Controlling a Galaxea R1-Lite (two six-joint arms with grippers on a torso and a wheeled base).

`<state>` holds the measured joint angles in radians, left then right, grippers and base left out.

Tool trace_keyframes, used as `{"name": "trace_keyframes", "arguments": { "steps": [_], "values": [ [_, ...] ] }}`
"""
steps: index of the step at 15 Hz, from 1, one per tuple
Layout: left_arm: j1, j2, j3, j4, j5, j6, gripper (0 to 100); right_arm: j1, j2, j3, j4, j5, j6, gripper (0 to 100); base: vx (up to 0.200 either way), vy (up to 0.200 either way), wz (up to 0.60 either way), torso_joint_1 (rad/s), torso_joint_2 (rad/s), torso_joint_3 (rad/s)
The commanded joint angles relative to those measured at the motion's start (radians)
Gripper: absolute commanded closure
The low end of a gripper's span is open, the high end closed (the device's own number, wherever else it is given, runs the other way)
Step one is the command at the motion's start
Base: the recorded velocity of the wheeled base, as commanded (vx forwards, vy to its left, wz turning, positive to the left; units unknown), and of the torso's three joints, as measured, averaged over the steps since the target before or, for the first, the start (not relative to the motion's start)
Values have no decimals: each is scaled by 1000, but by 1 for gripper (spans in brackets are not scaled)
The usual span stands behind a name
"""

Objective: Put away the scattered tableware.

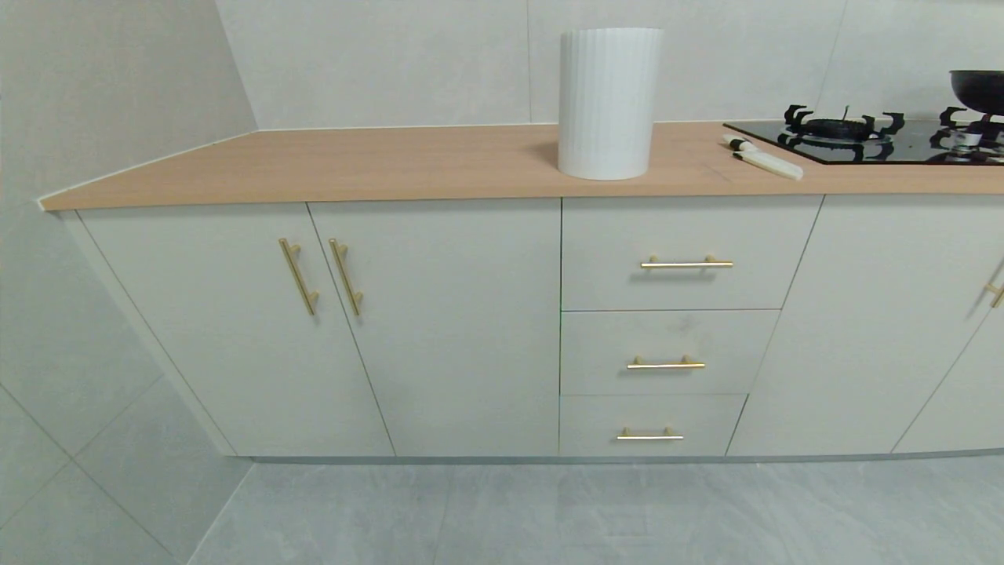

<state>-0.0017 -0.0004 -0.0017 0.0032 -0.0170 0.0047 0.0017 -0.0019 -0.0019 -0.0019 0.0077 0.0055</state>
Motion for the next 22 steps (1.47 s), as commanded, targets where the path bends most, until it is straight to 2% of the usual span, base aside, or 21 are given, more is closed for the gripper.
{"name": "trace_keyframes", "arguments": {
  "steps": [1,2,22],
  "values": [
    [0,0,0,0,0,0,0,1,2,0,2,0,1,0,0,0,0,0,0,0],
    [0,0,0,0,0,0,0,1,2,0,2,2,1,0,0,0,0,0,0,0],
    [0,0,0,0,0,-3,0,0,2,0,2,0,2,0,200,0,0,3,4,1]
  ]
}}
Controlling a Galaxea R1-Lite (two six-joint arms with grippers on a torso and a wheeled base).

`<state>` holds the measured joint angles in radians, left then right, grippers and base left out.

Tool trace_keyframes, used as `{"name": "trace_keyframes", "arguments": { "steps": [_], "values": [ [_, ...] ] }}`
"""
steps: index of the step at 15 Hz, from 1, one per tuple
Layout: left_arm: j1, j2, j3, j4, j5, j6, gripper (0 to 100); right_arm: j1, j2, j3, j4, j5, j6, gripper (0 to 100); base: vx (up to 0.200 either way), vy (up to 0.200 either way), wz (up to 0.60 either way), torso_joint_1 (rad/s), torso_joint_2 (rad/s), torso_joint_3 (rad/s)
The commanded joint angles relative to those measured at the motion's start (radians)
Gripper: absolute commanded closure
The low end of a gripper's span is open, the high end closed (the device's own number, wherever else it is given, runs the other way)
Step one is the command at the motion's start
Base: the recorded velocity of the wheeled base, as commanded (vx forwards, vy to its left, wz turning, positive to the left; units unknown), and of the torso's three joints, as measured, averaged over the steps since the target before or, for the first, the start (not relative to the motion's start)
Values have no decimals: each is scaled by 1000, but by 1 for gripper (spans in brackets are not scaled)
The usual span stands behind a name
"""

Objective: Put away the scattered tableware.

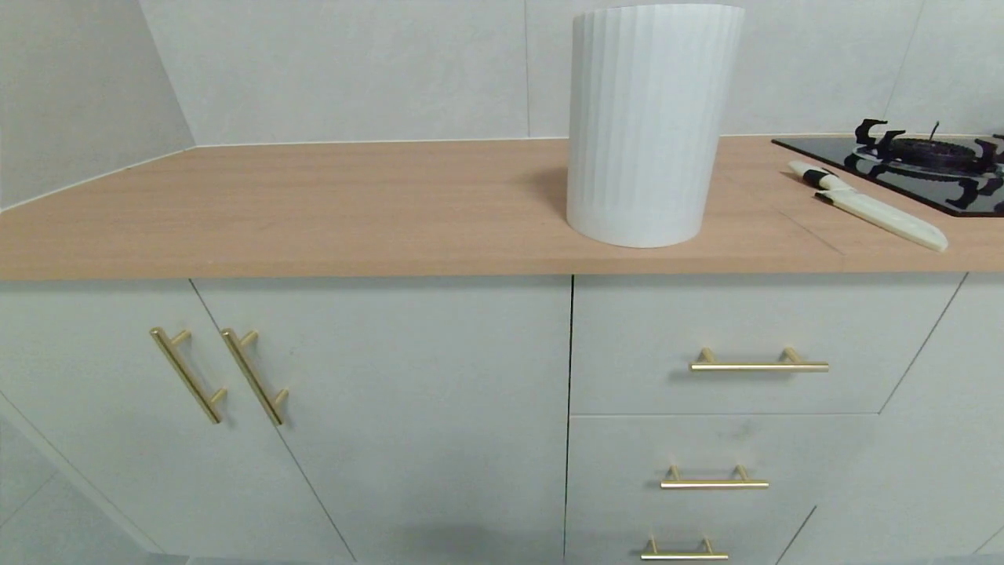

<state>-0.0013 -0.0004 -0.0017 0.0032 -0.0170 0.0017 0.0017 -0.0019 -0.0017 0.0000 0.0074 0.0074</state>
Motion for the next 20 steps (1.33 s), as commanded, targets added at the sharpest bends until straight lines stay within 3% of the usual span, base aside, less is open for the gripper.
{"name": "trace_keyframes", "arguments": {
  "steps": [1,5,20],
  "values": [
    [0,0,0,0,0,0,0,1,2,0,0,0,0,0,200,0,0,7,-7,2],
    [0,0,0,0,0,1,0,0,2,0,0,0,0,0,200,0,0,5,4,-1],
    [0,0,0,0,0,1,0,0,2,0,0,0,0,0,0,0,-40,0,0,0]
  ]
}}
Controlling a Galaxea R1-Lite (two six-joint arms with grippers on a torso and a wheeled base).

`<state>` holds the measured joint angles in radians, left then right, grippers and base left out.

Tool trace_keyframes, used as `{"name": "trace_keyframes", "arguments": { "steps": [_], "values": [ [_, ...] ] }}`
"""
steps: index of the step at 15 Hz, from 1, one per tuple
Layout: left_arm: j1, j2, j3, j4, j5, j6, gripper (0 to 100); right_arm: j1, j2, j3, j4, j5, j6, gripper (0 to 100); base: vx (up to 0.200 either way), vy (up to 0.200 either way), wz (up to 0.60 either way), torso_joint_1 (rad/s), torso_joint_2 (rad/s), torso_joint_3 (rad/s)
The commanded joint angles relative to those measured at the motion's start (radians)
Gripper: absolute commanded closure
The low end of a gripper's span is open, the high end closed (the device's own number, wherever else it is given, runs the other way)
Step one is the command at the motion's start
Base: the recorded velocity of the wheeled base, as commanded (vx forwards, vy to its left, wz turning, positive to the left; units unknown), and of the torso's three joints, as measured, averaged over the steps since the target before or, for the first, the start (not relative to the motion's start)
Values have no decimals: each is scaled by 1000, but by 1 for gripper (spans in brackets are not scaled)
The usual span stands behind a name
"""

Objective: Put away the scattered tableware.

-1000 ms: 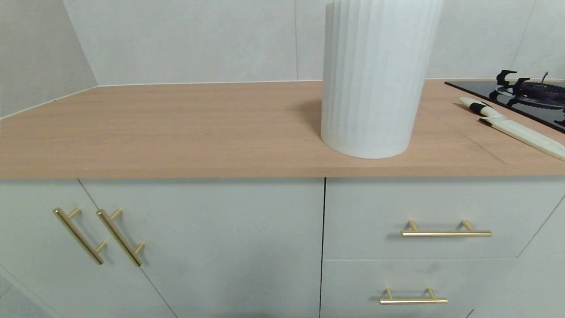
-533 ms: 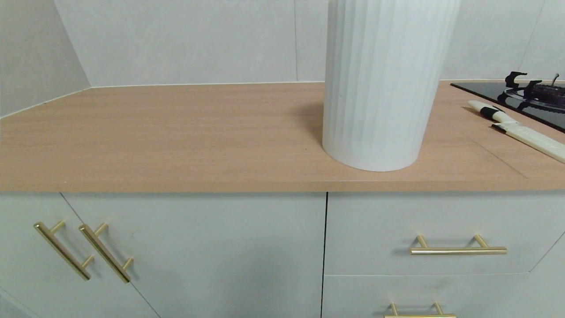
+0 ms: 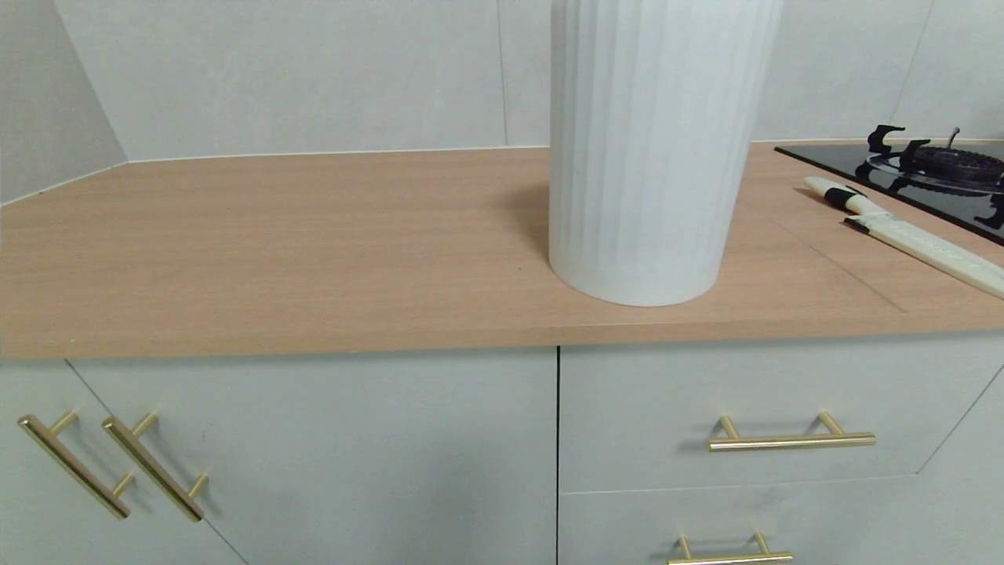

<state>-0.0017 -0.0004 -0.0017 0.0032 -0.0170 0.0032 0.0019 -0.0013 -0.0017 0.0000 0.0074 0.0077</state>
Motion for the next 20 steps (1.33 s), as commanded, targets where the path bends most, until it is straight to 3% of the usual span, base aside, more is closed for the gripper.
{"name": "trace_keyframes", "arguments": {
  "steps": [1,5,14,20],
  "values": [
    [0,0,0,0,0,0,0,1,1,2,0,0,0,0,0,0,0,0,0,0],
    [0,0,0,0,0,1,0,1,1,0,0,0,0,0,0,0,0,0,0,0],
    [0,0,0,0,0,0,0,0,1,0,0,0,0,0,0,-200,0,1,1,4],
    [0,0,0,0,0,0,0,0,1,0,0,0,0,0,0,0,0,0,0,0]
  ]
}}
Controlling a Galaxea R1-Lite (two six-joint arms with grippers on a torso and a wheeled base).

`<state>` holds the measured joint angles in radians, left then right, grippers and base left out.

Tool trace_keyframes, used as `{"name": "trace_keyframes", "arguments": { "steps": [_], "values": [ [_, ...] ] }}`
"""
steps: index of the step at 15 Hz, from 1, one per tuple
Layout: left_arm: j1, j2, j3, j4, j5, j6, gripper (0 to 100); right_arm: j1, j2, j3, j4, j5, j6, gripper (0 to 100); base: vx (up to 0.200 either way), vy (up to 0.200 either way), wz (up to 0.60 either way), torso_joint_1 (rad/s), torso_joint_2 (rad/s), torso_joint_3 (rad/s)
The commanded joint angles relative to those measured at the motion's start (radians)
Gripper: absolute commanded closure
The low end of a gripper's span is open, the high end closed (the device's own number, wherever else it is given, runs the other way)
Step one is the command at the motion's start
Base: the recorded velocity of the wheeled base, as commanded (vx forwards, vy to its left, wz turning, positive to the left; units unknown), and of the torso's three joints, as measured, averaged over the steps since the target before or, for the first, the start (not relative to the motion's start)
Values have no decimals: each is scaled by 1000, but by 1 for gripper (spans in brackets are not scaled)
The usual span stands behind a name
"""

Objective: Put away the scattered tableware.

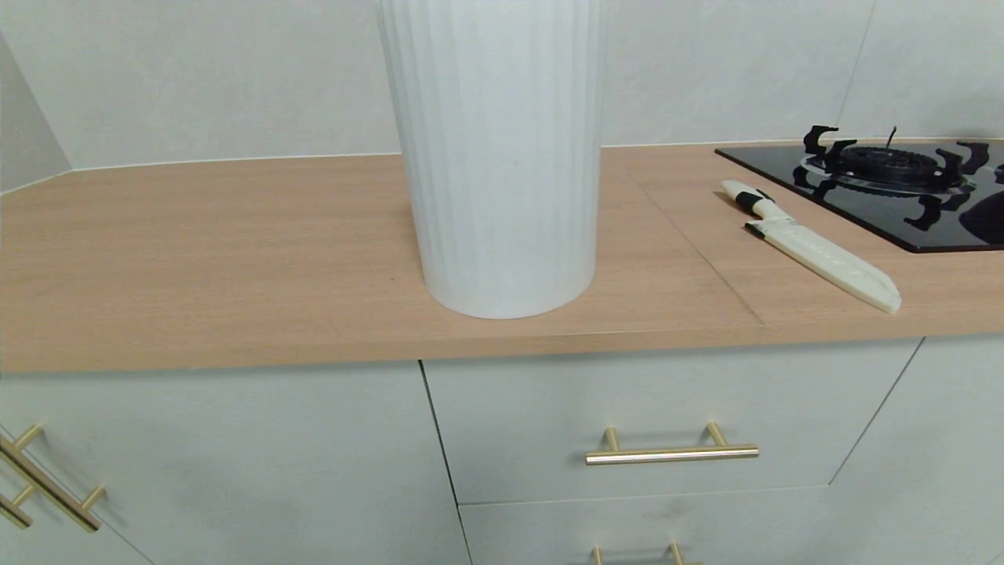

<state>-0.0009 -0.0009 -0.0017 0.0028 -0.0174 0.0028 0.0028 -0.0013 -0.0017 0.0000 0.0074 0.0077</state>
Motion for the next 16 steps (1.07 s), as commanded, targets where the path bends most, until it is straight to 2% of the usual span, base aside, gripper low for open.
{"name": "trace_keyframes", "arguments": {
  "steps": [1,16],
  "values": [
    [-1,1,0,0,1,0,0,-1,1,0,0,0,0,0,0,0,0,0,0,0],
    [-1,1,0,0,1,0,0,-1,1,0,0,0,-2,0,0,0,0,4,-25,-19]
  ]
}}
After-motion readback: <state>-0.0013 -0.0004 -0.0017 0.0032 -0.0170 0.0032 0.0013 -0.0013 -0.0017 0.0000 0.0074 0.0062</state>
